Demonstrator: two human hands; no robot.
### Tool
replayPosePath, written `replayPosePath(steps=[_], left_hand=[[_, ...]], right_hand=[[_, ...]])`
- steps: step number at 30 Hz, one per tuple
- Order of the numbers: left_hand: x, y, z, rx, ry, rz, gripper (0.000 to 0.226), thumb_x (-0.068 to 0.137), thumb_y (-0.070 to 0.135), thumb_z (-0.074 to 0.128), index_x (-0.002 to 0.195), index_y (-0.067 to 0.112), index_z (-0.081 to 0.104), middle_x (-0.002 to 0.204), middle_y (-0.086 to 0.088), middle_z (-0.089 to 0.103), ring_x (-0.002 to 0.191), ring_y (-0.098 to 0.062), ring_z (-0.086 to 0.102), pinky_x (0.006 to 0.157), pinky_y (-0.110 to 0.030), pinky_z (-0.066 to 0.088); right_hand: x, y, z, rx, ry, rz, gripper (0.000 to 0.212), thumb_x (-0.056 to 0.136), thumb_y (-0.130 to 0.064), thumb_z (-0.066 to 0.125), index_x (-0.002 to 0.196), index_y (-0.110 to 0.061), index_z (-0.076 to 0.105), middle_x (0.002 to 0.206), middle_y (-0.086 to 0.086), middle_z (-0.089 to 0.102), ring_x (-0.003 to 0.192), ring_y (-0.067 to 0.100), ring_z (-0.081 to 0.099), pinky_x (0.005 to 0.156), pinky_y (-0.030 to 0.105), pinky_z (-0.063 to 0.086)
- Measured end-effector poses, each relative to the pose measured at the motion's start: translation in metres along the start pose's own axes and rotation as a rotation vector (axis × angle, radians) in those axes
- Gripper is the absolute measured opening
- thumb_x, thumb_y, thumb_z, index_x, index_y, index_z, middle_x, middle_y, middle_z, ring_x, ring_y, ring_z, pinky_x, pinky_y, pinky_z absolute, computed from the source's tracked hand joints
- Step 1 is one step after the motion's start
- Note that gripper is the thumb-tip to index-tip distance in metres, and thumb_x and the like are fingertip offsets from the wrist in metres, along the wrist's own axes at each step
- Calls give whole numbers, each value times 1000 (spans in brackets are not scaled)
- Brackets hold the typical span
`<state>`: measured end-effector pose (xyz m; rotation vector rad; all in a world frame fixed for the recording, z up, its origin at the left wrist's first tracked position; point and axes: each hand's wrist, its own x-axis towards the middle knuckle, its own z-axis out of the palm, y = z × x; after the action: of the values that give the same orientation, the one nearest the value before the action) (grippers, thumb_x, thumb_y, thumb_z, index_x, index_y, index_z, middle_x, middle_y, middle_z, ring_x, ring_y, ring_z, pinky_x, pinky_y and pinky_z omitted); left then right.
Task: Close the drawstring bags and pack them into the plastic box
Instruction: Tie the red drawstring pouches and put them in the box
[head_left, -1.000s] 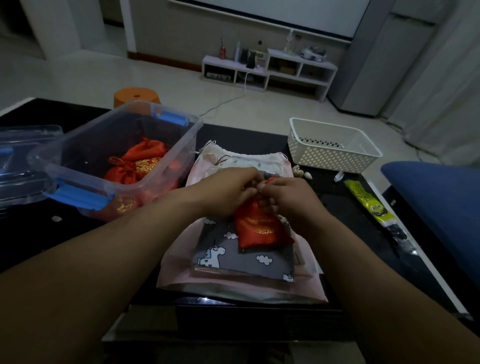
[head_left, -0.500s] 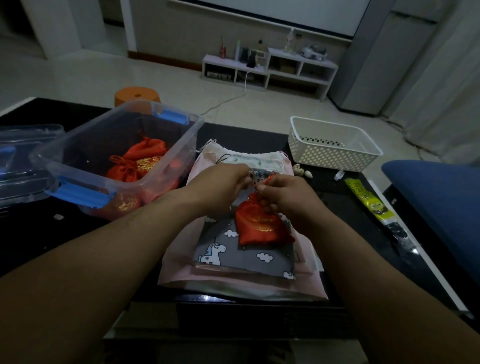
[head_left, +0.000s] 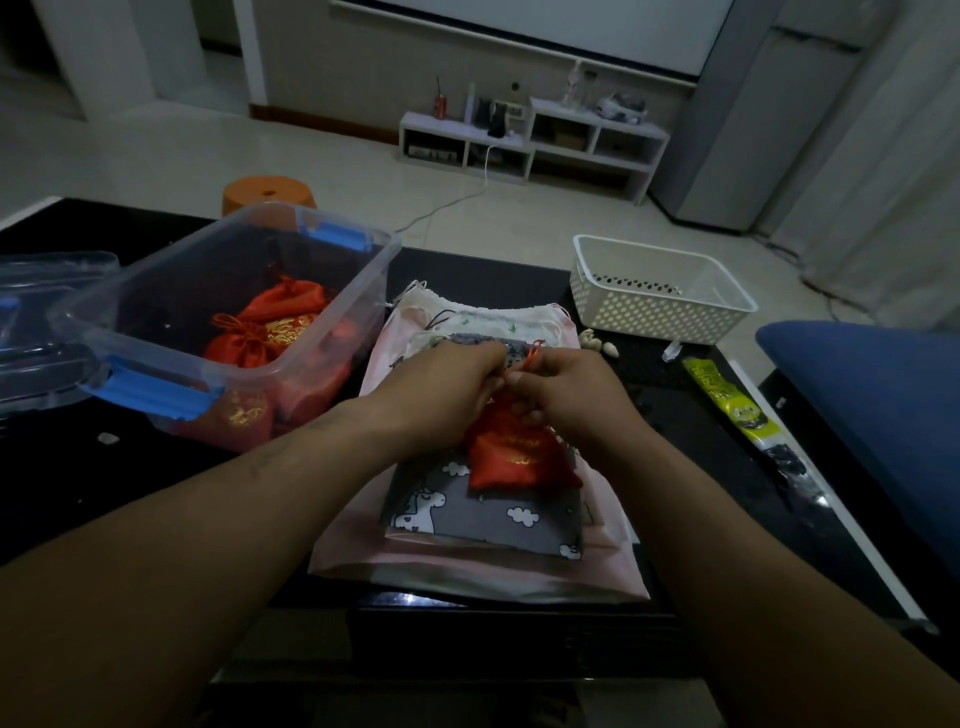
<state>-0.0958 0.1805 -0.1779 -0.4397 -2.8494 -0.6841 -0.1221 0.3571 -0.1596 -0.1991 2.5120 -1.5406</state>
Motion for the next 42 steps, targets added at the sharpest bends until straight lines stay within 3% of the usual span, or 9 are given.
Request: replayPosePath(steps=[7,12,15,22,26,31,34,38,42], left_hand=[[-2,12,-4,-14,-96,-70,28,103,33,47,76,34,41,81,11,53,84,-21,59,72,-37,46],[1,16,-11,-494,-147,-261,35,107,23,50,75,18,60,61,8,60,57,-7,55,56,-27,40],[-1,11,-11,-633,-179,-306,29,105,22,57,82,10,68,52,7,61,44,-8,53,47,-21,41],[-2,3,-5,-608,-110,-249,13,96,20,72,86,12,73,66,1,69,56,-10,61,55,-28,53],[-3,-1,-2,-457,7,-126,17,90,22,77,78,23,65,73,8,65,64,-2,58,63,-28,48],[-3,-5,1,-409,107,7,15,88,26,80,97,27,68,97,10,63,93,-6,61,81,-27,50],[-4,-5,4,-448,76,20,8,91,22,78,93,21,70,92,8,67,88,-4,62,76,-19,47],[-7,-5,13,-410,102,-40,22,91,22,77,76,26,61,80,9,67,78,-2,62,71,-22,48],[-7,-2,15,-375,108,-38,23,92,20,73,75,22,59,75,7,66,73,-5,60,67,-26,46]], right_hand=[[-2,-2,1,62,-12,29,9,95,-6,72,93,3,73,80,20,71,72,23,67,64,31,58],[-4,-5,-4,40,-25,-40,9,92,0,72,87,-6,76,83,24,74,69,22,67,64,32,57],[-5,-6,-7,20,-58,-84,12,92,2,72,89,-10,75,75,11,72,61,11,65,58,24,53],[-6,-7,-13,9,-103,-115,14,92,2,71,93,-12,75,77,6,73,56,6,63,58,22,54],[-6,-7,-15,27,-141,-121,14,93,1,71,94,-12,74,79,6,74,61,7,66,62,24,56],[-5,-6,-23,90,-185,-113,12,93,-1,72,95,-13,73,85,10,76,71,16,69,70,32,56],[-4,-5,-23,63,-180,-130,14,92,-1,73,93,-15,74,82,6,76,71,13,68,69,31,54],[-9,-4,-17,-12,-122,-153,14,92,-1,73,91,-14,75,79,3,77,67,6,71,61,19,54],[-6,2,-9,-122,-39,-190,13,90,-5,76,90,-17,76,81,5,78,75,15,74,72,35,60]])
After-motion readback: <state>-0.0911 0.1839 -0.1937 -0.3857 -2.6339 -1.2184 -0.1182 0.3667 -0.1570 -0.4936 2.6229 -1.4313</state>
